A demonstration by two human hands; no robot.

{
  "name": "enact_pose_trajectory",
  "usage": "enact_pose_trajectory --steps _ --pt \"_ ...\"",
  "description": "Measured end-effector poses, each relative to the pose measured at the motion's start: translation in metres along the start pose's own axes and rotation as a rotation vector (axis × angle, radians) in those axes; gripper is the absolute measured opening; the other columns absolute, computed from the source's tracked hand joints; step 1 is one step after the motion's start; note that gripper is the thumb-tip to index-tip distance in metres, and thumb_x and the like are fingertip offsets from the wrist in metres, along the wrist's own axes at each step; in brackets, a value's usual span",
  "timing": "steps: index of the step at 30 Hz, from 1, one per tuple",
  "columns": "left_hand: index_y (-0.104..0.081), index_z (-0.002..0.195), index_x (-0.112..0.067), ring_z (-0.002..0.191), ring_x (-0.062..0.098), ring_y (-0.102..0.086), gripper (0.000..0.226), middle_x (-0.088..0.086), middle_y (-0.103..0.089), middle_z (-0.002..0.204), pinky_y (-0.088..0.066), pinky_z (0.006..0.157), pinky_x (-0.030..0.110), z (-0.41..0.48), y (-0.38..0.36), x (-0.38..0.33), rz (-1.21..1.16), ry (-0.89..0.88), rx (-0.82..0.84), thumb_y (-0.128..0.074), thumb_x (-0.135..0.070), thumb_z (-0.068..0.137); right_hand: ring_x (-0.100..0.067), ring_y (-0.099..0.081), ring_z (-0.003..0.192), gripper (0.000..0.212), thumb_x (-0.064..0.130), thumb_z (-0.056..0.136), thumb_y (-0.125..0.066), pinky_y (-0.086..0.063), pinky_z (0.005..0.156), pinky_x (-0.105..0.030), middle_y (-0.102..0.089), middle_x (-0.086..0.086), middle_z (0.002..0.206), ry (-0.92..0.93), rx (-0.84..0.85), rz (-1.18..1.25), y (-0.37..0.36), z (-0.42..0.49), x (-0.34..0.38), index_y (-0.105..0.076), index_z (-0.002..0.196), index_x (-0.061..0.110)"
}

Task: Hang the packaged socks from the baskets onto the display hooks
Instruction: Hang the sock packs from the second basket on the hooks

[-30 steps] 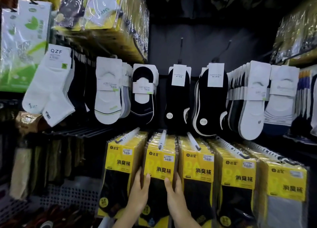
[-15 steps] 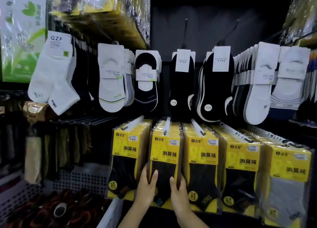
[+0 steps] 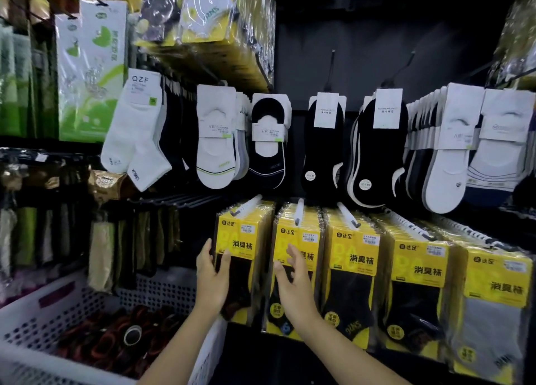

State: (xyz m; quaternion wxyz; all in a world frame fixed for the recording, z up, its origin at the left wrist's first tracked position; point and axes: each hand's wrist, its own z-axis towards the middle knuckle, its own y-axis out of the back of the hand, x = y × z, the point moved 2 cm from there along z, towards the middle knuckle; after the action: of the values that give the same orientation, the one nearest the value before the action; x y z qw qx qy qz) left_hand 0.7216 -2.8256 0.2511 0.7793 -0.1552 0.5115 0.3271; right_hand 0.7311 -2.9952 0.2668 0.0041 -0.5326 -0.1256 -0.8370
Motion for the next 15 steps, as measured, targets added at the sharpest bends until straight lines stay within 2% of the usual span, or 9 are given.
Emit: enact_pose_trajectory --steps 4,8,10,13,15 --pt "-0.007 0.152 -0.018 0.146 0.023 -0.010 0.069 0.006 -0.008 0.159 -0.014 0.118 0.041 0.024 -0.001 0.003 0.042 0.020 0.078 -0.043 -0.039 0.097 -0.014 -0.015 0.146 0.065 0.039 0.099 -0.043 -0.021 0.115 -0.031 -0.014 0.005 0.160 -0.102 0.127 0.078 -0.031 0.017 0.002 -0.008 0.152 0.030" --pt "0.000 0.152 -0.022 0.147 0.024 -0.006 0.070 0.004 -0.008 0.160 -0.012 0.119 0.046 0.042 -0.005 0.017 0.056 0.124 0.172 -0.036 -0.045 0.098 -0.018 -0.008 0.148 0.071 0.046 0.098 -0.040 -0.017 0.117 -0.036 -0.003 0.005 0.161 -0.195 0.165 0.123 -0.056 0.036 -0.002 0.005 0.151 0.034" --pt "-0.004 0.153 -0.021 0.147 0.022 -0.011 0.067 0.004 -0.015 0.159 -0.015 0.118 0.044 0.045 -0.008 0.025 0.009 0.132 0.192 -0.036 -0.044 0.098 -0.020 -0.011 0.148 0.067 0.044 0.100 -0.037 -0.017 0.117 -0.038 -0.006 0.005 0.161 -0.199 0.136 0.142 -0.064 0.049 -0.003 0.005 0.151 0.036" --pt "-0.017 0.151 -0.021 0.138 0.016 -0.031 0.061 0.000 -0.033 0.152 -0.026 0.111 0.030 0.042 -0.016 0.033 -0.099 0.090 0.201 -0.038 -0.041 0.097 -0.019 -0.019 0.146 0.058 0.040 0.103 -0.030 -0.020 0.118 -0.039 -0.019 0.004 0.159 -0.145 0.108 0.190 -0.072 0.069 -0.005 0.001 0.151 0.036" --pt "-0.019 0.150 -0.021 0.135 0.015 -0.035 0.061 -0.001 -0.036 0.149 -0.028 0.109 0.029 0.041 -0.020 0.039 -0.106 0.084 0.177 -0.040 -0.041 0.096 -0.020 -0.020 0.146 0.056 0.040 0.103 -0.028 -0.020 0.118 -0.040 -0.021 0.003 0.158 -0.135 0.081 0.189 -0.075 0.077 -0.013 -0.001 0.152 0.036"
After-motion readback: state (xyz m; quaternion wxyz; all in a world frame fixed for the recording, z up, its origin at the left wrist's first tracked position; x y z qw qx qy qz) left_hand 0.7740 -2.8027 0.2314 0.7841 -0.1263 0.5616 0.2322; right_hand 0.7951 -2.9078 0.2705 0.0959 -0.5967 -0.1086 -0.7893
